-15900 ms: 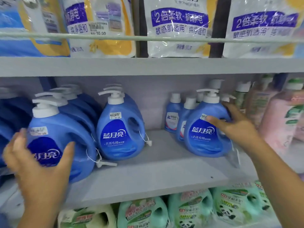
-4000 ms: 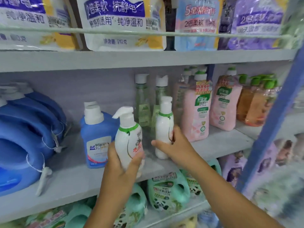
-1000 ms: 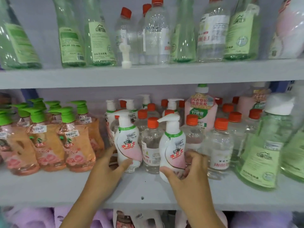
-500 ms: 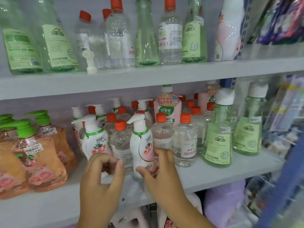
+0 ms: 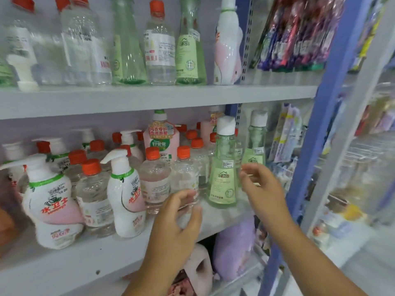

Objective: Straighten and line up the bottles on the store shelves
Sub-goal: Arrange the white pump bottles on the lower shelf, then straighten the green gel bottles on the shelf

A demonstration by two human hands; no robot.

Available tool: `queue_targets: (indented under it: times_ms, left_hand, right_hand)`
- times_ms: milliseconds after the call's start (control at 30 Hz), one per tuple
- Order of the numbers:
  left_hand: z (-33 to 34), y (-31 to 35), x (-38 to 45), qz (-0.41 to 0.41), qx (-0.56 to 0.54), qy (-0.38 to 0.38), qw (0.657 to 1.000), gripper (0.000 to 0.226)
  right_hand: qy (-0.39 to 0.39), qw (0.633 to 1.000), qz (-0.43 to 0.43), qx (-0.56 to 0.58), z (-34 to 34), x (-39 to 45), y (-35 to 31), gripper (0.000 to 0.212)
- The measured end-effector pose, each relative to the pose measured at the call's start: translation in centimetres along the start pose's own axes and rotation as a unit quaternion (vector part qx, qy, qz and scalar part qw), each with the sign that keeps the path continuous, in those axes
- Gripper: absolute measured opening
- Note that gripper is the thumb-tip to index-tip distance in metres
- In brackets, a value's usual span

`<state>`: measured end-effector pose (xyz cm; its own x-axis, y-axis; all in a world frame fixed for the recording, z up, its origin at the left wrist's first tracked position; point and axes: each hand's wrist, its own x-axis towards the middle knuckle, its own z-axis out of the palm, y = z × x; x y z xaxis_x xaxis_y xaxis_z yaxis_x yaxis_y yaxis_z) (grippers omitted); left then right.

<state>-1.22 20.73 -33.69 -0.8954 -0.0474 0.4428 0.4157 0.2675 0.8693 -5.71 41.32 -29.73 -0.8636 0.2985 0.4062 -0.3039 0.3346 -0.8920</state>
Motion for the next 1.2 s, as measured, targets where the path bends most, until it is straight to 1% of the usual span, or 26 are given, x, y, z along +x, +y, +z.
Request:
queue_targets:
  times_ms: [33, 100, 167, 233, 300, 333, 367, 467, 500, 600, 667, 700, 767, 867, 933, 1000, 1200]
  left_hand:
    - [1.1, 0.0, 0.7, 0.001, 0.012, 0.000, 1.000, 0.029]
    - [3.5, 0.4, 2.1, -0.007, 0.045, 0.023, 0.999, 0.034]
    - [5.9, 1.0, 3.3, -0.019, 0.068, 0.073, 0.995, 0.041]
    - [8.3, 1.4, 4.4, -0.025, 0.089, 0.108, 0.990, 0.053]
    - [10.6, 1.9, 5.4, -0.034, 0.117, 0.115, 0.986, 0.066]
    - [11.6, 1.8, 6.0, -0.037, 0.130, 0.119, 0.984, 0.069]
    - [12.4, 1.7, 6.4, -0.038, 0.143, 0.127, 0.981, 0.068]
    - [13.7, 0.6, 7.4, -0.042, 0.171, 0.159, 0.971, 0.059]
    - [13.8, 0.4, 7.4, -0.051, 0.171, 0.164, 0.970, 0.057]
    - [14.0, 0.6, 6.9, -0.081, 0.179, 0.176, 0.965, 0.060]
    - [14.2, 0.8, 5.8, -0.085, 0.189, 0.195, 0.959, 0.061]
    - [14.3, 1.0, 5.1, -0.087, 0.183, 0.203, 0.958, 0.064]
    - [14.2, 1.0, 3.8, -0.105, 0.138, 0.207, 0.963, 0.068]
    - [13.6, 1.5, 2.5, -0.146, 0.101, 0.146, 0.973, 0.074]
    - [13.2, 2.0, 1.9, -0.163, 0.098, 0.130, 0.973, 0.079]
    - [12.9, 2.6, 1.1, -0.167, 0.101, 0.147, 0.970, 0.077]
    - [11.6, 4.3, -2.2, -0.160, 0.105, 0.254, 0.948, 0.063]
  right_hand:
    - [0.013, 0.999, 0.012, -0.031, -1.1, 1.6, 0.5, 0.017]
    - [0.032, 0.994, 0.045, -0.092, -2.6, 4.8, 2.1, 0.039]
    - [0.016, 0.990, 0.060, -0.123, -3.2, 7.3, 3.4, 0.062]
    - [-0.027, 0.992, 0.066, -0.108, -3.3, 9.2, 4.4, 0.073]
    - [-0.065, 0.991, 0.066, -0.101, -3.1, 10.4, 5.2, 0.073]
    - [-0.075, 0.990, 0.061, -0.102, -3.0, 10.8, 5.5, 0.071]
    - [-0.079, 0.989, 0.058, -0.108, -3.1, 11.1, 5.9, 0.068]
    - [-0.101, 0.990, 0.032, -0.089, -3.8, 11.0, 6.4, 0.042]
    - [-0.119, 0.990, 0.026, -0.077, -4.1, 10.7, 6.5, 0.038]
    - [-0.167, 0.985, -0.001, -0.033, -5.1, 9.4, 6.9, 0.037]
    - [-0.196, 0.981, -0.002, 0.008, -5.9, 8.4, 6.9, 0.035]
    - [-0.214, 0.976, 0.001, 0.023, -6.3, 8.2, 7.2, 0.036]
    - [-0.254, 0.966, 0.000, 0.049, -6.8, 7.8, 7.3, 0.043]
    - [-0.302, 0.950, 0.003, 0.083, -7.1, 7.4, 7.0, 0.059]
    - [-0.313, 0.944, 0.001, 0.101, -7.0, 7.4, 7.1, 0.066]
    - [-0.324, 0.939, -0.002, 0.116, -6.7, 7.4, 7.1, 0.067]
    - [-0.371, 0.914, -0.013, 0.165, -5.4, 4.9, 6.1, 0.060]
